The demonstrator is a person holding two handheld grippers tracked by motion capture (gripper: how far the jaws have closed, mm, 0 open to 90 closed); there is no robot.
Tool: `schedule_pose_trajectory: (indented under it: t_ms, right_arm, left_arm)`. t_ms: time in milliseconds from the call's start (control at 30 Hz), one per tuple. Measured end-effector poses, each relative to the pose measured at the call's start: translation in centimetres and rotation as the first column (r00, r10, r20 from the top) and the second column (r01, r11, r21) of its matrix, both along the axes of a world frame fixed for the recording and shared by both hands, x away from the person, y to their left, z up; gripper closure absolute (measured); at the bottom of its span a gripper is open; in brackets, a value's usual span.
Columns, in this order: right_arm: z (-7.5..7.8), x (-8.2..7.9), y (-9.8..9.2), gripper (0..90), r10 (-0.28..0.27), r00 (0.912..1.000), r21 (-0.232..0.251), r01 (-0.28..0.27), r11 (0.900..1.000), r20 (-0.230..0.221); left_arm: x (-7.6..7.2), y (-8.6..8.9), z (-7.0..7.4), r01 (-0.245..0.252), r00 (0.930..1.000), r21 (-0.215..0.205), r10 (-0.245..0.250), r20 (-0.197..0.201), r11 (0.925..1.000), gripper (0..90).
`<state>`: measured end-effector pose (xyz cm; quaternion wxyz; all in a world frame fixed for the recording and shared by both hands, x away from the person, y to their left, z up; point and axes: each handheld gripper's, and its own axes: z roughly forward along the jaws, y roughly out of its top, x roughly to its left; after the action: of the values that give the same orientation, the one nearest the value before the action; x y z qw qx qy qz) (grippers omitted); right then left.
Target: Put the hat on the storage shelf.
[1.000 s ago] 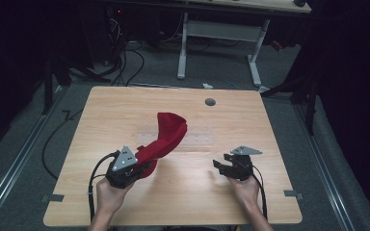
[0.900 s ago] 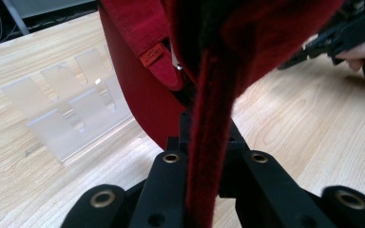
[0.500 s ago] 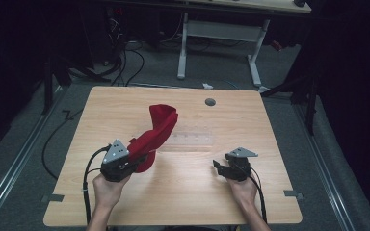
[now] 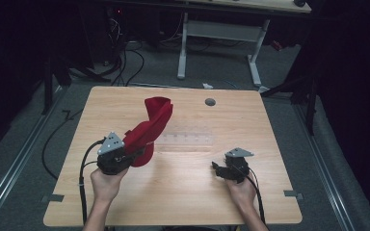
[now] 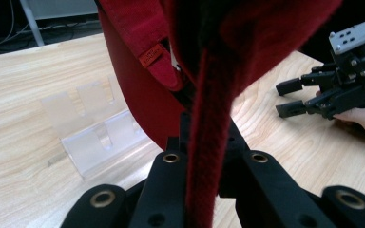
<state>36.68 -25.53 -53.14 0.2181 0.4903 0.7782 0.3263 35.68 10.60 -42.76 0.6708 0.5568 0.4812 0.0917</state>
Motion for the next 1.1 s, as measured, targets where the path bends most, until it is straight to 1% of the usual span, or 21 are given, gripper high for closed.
schedule_pose_trajectory:
  t_ms: [133, 233, 267, 500, 667, 733, 800, 967, 1100]
  right_arm:
    - [0.0, 0.0, 0.0, 33.2, -0.001, 1.0000, 0.002, 0.001, 1.000, -0.001]
    - [0.0, 0.0, 0.0, 33.2, -0.001, 1.0000, 0.002, 0.001, 1.000, -0.002]
    - [0.0, 0.0, 0.0, 33.2, -0.001, 1.0000, 0.003, 0.001, 1.000, -0.001]
    - [0.0, 0.0, 0.0, 32.8, -0.001, 1.0000, 0.003, 0.001, 1.000, -0.002]
    - [0.0, 0.0, 0.0, 32.7, 0.000, 1.0000, 0.003, 0.000, 1.000, -0.002]
    - [0.0, 0.0, 0.0, 32.7, 0.000, 1.0000, 0.003, 0.000, 1.000, -0.002]
    - [0.0, 0.0, 0.0, 32.7, 0.000, 1.0000, 0.003, 0.000, 1.000, -0.002]
    - [0.0, 0.0, 0.0, 32.5, 0.000, 1.0000, 0.003, 0.000, 1.000, -0.002]
    - [0.0, -0.1, 0.0, 32.5, 0.000, 1.0000, 0.002, 0.000, 1.000, -0.001]
  left_arm:
    - [0.6, 0.2, 0.6, -0.016, 0.9999, -0.017, 0.016, 0.002, 0.9997, 84.7]
    - [1.0, 0.4, 1.0, -0.024, 0.9997, -0.039, 0.024, 0.005, 0.9989, 84.7]
    - [1.1, 0.5, 1.1, -0.025, 0.9996, -0.040, 0.026, 0.008, 0.9989, 84.7]
    - [2.2, 0.7, 1.7, -0.044, 0.9984, -0.027, 0.045, 0.034, 0.9987, 84.7]
    - [3.3, 1.2, 2.1, -0.075, 0.9956, -0.025, 0.076, 0.055, 0.9969, 84.6]
    - [3.7, 1.5, 2.1, -0.073, 0.9951, -0.038, 0.075, 0.065, 0.9966, 84.5]
    - [4.2, 1.7, 2.0, -0.078, 0.9951, -0.045, 0.080, 0.058, 0.9960, 84.6]
    - [5.4, 1.5, 1.6, -0.094, 0.9931, -0.013, 0.094, 0.070, 0.9955, 84.5]
    - [6.1, 1.2, 1.5, -0.097, 0.9923, -0.015, 0.098, 0.075, 0.9952, 84.5]
